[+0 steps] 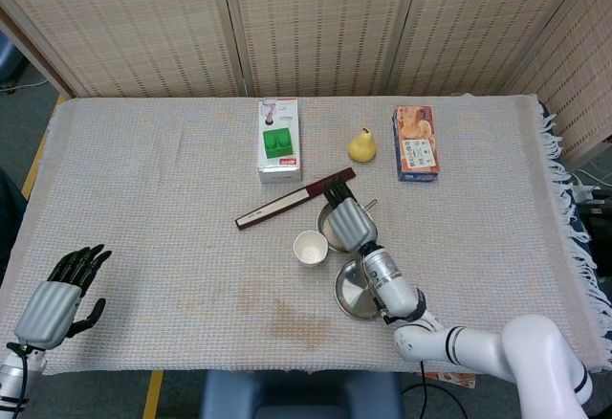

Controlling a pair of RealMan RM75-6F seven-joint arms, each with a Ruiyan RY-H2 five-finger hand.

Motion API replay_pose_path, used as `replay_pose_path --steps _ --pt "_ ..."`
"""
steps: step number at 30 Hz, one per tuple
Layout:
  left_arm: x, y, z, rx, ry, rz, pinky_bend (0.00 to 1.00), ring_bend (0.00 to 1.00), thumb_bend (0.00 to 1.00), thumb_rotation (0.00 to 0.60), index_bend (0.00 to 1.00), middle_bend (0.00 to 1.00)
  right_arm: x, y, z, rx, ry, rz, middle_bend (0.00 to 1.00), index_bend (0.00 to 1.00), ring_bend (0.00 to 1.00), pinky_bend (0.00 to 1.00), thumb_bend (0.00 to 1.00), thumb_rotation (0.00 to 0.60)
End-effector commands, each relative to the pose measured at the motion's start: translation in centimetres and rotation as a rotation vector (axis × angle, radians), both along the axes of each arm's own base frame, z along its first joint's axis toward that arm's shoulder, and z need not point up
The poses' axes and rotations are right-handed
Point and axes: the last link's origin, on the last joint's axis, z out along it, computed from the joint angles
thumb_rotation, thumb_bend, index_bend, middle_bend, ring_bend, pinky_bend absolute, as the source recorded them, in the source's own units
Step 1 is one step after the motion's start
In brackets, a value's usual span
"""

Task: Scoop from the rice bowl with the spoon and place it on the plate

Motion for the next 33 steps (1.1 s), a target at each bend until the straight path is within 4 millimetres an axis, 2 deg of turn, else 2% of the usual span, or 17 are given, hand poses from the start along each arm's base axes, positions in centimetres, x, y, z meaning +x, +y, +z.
replay_pose_path --steps 1,13,26,33 --pt "0.0 0.0 0.0 0.0 0.0 0.0 0.09 0.0 0.46 0.6 0.0 0.0 0.1 0.1 0.1 0.014 -0.04 -0.018 0.03 0.66 0.0 0.0 0.47 0.6" --pt "0.1 -0.1 -0.1 0.001 0.004 0.0 0.09 0.0 0.46 0.6 0.0 0.0 -1.1 0.5 0.1 0.115 -0.26 -0.213 0.03 0.65 0.0 0.0 0.47 0.6" --pt "0.1 -0.1 -0.2 0.001 0.01 0.0 0.09 0.0 0.46 0.6 0.0 0.0 -1.8 0.1 2.4 0.081 -0.338 -0.225 0.03 0.64 0.0 0.0 0.47 0.6" --pt "0.2 -0.2 -0.2 0.002 0.01 -0.003 0.09 0.0 0.46 0.6 0.0 0.0 -2.6 0.1 2.9 0.096 -0.426 -0.291 0.03 0.65 0.0 0.0 0.47 0.6"
